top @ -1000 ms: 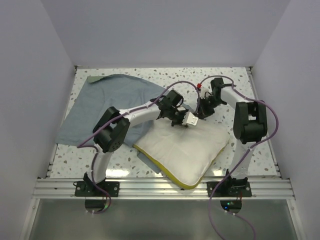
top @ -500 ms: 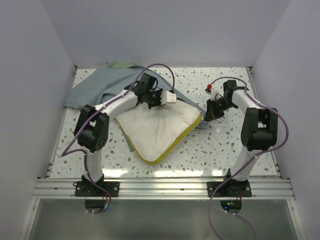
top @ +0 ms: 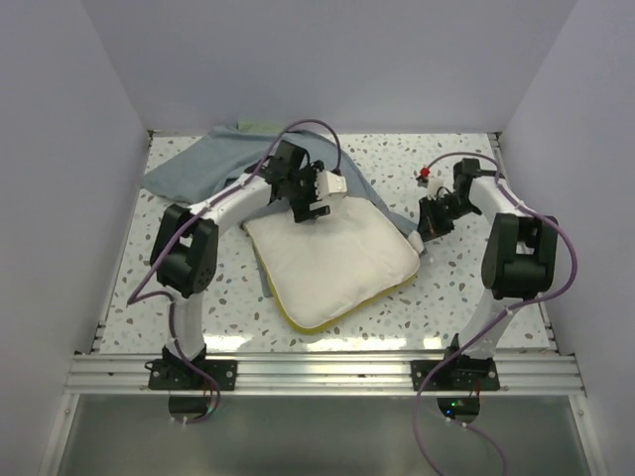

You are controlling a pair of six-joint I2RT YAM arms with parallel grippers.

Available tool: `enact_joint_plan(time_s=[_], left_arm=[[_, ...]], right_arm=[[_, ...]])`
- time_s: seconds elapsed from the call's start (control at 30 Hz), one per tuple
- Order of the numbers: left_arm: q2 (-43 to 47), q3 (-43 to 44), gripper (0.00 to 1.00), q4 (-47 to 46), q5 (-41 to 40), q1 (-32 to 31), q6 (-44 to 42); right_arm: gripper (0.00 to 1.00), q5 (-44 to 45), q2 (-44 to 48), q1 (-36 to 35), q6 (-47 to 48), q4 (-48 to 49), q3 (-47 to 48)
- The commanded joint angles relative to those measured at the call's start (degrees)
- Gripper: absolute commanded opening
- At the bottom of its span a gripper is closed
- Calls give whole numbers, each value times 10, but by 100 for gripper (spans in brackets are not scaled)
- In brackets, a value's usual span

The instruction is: Put the pillow into the pillowcase

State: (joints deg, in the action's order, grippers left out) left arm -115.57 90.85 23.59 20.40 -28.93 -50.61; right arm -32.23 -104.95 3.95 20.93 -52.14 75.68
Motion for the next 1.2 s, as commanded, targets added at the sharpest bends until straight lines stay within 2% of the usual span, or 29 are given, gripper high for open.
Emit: enact_joint_plan(time_s=[0.0, 0.1, 0.2, 0.27, 0.33, 0.37, 0.4, 0.43, 0.47, 0.53, 0.6, 0.67, 0.7, 0.77, 0.8, 0.83, 0.9, 0.93, 1.03, 1.17], left_arm=[[75, 21, 96, 128, 74, 6, 39], [129, -14, 100, 181, 85, -3, 29], [157, -29, 100, 254, 71, 6, -53], [163, -33, 99, 255, 54, 21, -35], [168, -31, 98, 222, 88, 47, 36], [170, -37, 96, 203, 100, 79, 75], [175, -46, 95, 179, 88, 91, 155], [195, -61, 94, 121, 64, 100, 188], [210, -105, 94, 94, 41, 116, 215], [258, -148, 95, 32, -11, 128, 260], [286, -201, 95, 6, -52, 141, 304], [319, -243, 95, -22, -56, 166, 343], [327, -254, 96, -27, -49, 173, 389], [346, -290, 96, -45, -35, 203, 448], [351, -302, 96, -50, -22, 217, 469], [357, -312, 96, -64, 1, 256, 491], [358, -329, 96, -65, 59, 288, 548], [359, -332, 96, -60, 71, 322, 559], [380, -343, 98, -55, 97, 351, 591], [409, -391, 100, -54, 116, 398, 651]], right_arm=[[0, 2, -34, 14, -36, -39, 53], [0, 8, -64, 14, -52, -22, 85], [0, 33, -90, 14, -69, 4, 132], [0, 53, -122, 14, -90, 19, 204], [0, 86, -147, 14, -100, 18, 300], [9, 98, -163, 14, -102, 13, 333], [23, 123, -170, 14, -101, 6, 390], [40, 130, -172, 14, -91, -7, 417], [71, 136, -170, 14, -81, -37, 440], [87, 154, -153, 13, -45, -69, 480], [94, 160, -103, 10, -27, -96, 466], [94, 152, -56, -12, -3, -113, 430], [94, 141, -6, -26, 4, -118, 377], [94, 144, 40, -102, 11, -110, 315], [94, 146, 82, -132, 6, -101, 252], [95, 148, 97, -194, -12, -70, 223], [96, 172, 113, -254, -30, -42, 161], [97, 186, 112, -310, -44, -31, 149], [98, 249, 80, -399, -65, -2, 144], [99, 313, 32, -476, -121, 15, 189]])
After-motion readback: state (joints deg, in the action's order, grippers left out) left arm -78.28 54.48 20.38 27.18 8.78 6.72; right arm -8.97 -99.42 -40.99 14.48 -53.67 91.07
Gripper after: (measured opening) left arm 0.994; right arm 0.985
